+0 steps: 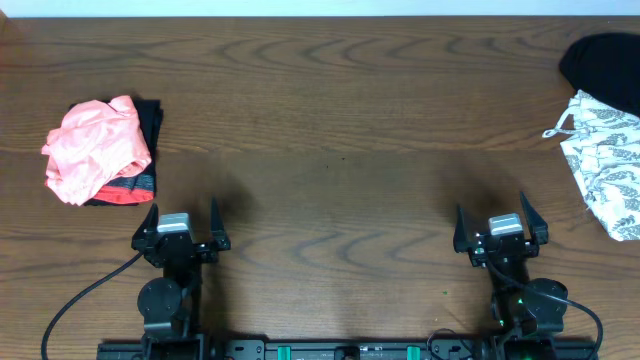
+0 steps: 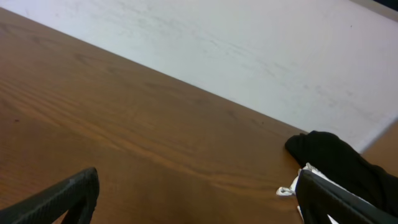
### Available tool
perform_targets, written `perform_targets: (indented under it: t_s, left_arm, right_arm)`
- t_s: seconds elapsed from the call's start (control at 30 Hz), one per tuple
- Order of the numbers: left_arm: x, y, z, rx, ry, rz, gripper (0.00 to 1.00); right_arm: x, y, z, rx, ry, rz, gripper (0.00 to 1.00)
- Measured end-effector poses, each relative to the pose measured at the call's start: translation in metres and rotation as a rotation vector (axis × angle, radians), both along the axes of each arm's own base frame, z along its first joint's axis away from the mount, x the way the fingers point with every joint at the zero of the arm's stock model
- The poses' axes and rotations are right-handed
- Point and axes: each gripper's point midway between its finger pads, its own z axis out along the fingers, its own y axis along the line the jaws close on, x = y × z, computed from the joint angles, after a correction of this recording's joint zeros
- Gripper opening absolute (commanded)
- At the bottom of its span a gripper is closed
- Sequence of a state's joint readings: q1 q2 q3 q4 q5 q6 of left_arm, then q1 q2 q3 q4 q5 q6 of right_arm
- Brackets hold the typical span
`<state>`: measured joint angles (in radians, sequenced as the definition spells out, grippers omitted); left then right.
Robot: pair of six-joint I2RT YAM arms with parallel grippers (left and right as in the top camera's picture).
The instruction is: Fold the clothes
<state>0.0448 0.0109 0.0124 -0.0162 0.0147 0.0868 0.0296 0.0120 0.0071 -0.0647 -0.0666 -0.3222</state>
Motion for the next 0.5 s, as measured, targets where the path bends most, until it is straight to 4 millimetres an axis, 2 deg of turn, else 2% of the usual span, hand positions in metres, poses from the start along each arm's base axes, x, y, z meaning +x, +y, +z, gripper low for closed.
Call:
perform_targets:
  t_s: [0.5]
  left_arm:
    - [0.0003, -0.0014, -0.0033, -0.002, 0.021, -0.008, 0.98]
  right_arm:
    - [0.0, 0.0, 0.0001, 0.0, 0.0, 0.0, 0.99]
